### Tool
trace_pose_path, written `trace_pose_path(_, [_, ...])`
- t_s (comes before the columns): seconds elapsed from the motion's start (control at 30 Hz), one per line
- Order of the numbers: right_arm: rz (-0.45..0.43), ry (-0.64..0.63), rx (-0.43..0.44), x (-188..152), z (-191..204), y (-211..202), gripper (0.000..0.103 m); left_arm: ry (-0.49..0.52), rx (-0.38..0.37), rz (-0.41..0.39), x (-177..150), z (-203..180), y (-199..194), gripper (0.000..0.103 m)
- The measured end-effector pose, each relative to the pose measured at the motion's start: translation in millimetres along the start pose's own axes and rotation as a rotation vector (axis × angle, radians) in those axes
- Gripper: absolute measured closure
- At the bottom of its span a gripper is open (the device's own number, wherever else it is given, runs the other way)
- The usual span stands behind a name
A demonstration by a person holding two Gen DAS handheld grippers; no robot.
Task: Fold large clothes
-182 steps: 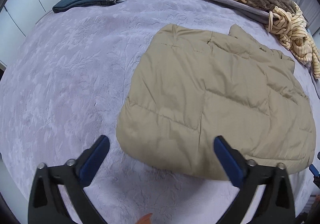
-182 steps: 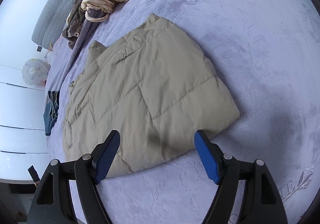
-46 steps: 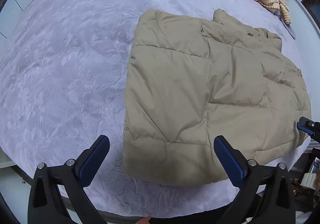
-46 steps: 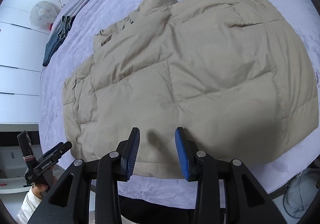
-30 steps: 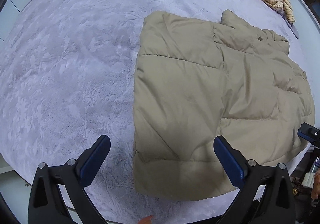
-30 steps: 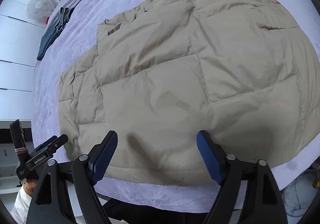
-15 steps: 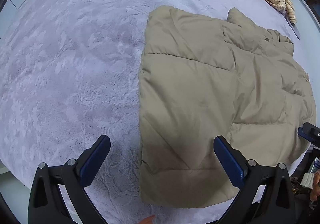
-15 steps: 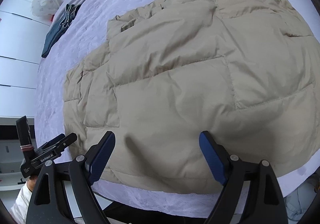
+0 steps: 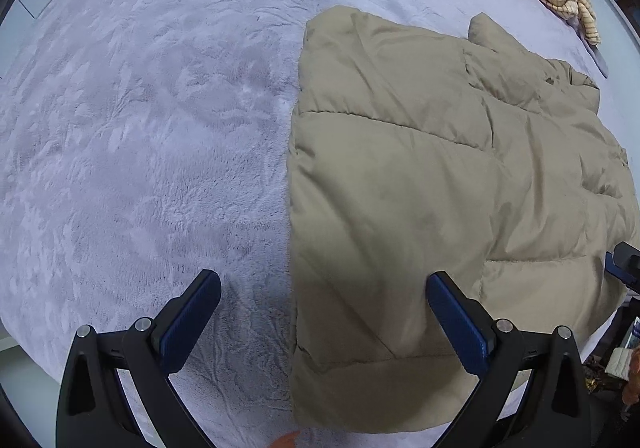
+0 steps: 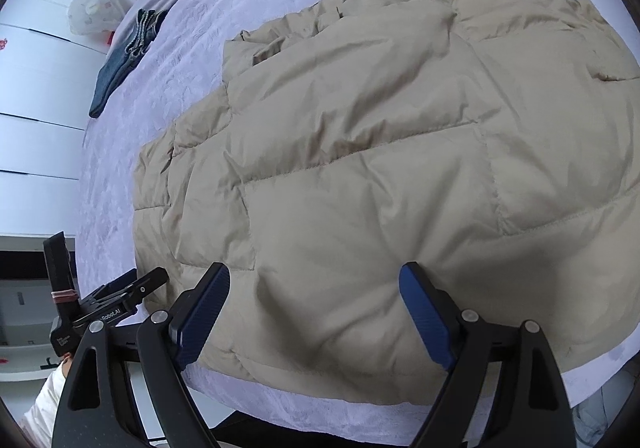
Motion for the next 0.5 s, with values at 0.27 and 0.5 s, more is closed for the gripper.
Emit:
trace_pose_path(0.27, [0.045,0.063,0.021,5.2,-10.3,6.6,0.014,-0.049,-0.328,0.027,26.5,28.4,9.5,0.0])
trace_pose_path(0.5, [0.071,0.045,0.01,5.6,-10.1,13.7,0.014,-0.124,-0.589,0.149,26.6,29.9,48.2,0.0])
Point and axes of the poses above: each gripper's, at about its wrist camera, not at the fingertips, and y roughly the way its jaws point, z to its left, x to its top, the point moved 3 cm from there along y, roughly the way its jaws point, and after that the axes turned 9 degrees about -z, right-handed, at the moved point
